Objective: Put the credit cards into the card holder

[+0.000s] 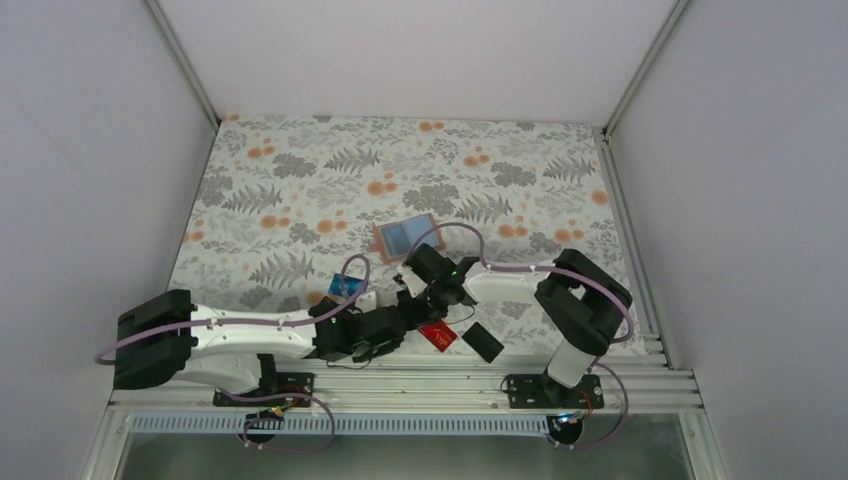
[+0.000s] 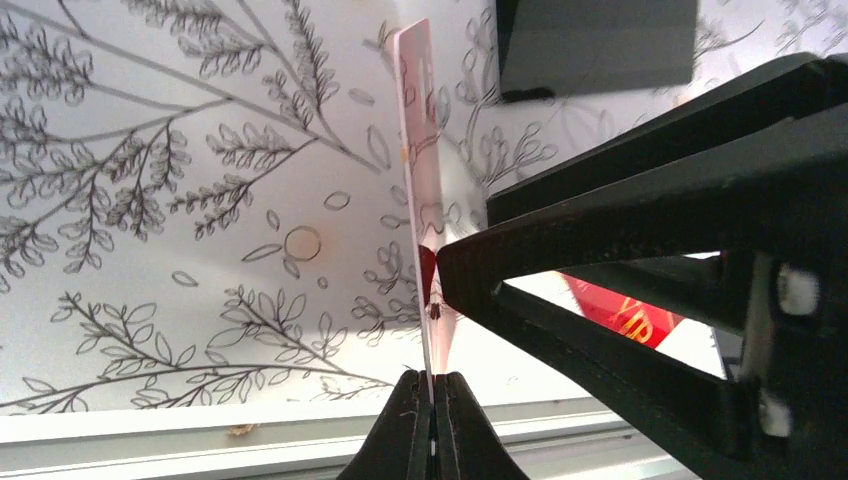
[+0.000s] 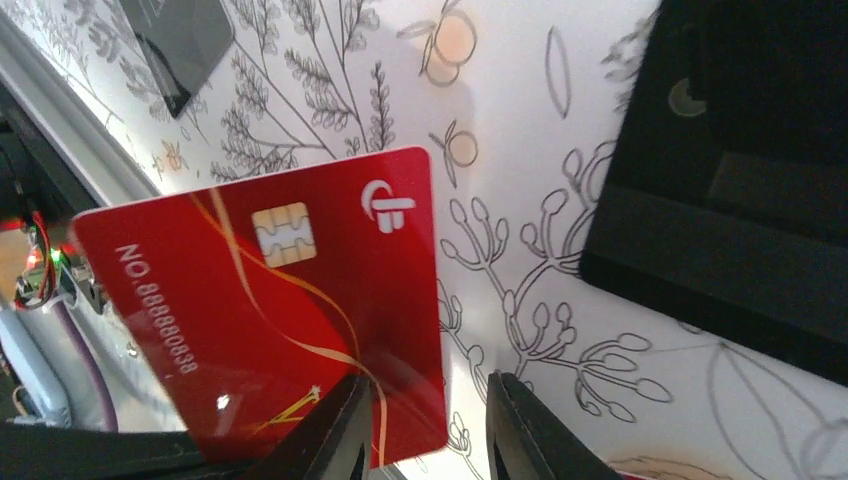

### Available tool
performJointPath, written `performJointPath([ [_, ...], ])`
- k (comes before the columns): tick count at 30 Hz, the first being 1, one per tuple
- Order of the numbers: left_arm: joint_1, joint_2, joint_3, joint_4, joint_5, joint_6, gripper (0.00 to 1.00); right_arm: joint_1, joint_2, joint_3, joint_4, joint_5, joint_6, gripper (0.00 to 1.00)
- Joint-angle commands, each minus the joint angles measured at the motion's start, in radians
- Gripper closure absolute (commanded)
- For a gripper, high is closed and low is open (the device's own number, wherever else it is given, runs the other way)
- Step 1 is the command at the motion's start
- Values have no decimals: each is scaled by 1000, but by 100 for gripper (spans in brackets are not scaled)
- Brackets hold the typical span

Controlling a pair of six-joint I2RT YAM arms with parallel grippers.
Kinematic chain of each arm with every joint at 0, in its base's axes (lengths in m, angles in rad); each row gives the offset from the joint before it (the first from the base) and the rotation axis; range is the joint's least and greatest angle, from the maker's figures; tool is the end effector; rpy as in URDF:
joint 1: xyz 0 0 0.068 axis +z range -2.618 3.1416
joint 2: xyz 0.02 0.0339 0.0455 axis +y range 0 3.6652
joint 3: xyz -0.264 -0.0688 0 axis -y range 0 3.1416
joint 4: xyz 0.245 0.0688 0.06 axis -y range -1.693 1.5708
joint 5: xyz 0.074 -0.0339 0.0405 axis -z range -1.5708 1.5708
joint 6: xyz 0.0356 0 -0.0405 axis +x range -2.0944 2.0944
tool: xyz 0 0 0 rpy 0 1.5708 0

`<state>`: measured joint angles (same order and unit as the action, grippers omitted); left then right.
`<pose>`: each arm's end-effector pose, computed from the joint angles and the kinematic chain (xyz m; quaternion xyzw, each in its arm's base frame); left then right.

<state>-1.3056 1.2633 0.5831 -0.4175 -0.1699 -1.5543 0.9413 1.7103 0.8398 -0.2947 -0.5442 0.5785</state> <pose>0.0629 -0.2088 0.1606 -0.1399 0.9587 -0.2196 0.1144 0.1627 0.2547 0.1303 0.2235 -0.9182 -0.3245 0.0407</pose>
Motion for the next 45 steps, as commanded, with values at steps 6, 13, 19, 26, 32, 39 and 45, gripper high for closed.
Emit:
performJointPath([
  [6, 16, -26, 183, -212, -235, 144, 98, -154, -208, 127, -113, 98, -79, 65],
  [13, 248, -76, 249, -111, -177, 468, 98, -387, -341, 191, -67, -87, -157, 57],
  [19, 447, -83, 305, 94, 57, 748, 98, -600, -346, 209, 27, -370, -160, 52],
  [26, 606, -49, 385, 270, 396, 928, 98, -685, -320, 230, 128, -610, -138, 38],
  [32, 661, -32, 412, 395, 602, 905, 98, -683, -346, 208, 245, -675, -68, 32],
  [39, 664, -19, 431, 481, 736, 880, 98, -658, -352, 230, 271, -691, -50, 36],
  [45, 664, -11, 436, 506, 791, 873, 98, -641, -329, 263, 286, -711, -38, 48],
])
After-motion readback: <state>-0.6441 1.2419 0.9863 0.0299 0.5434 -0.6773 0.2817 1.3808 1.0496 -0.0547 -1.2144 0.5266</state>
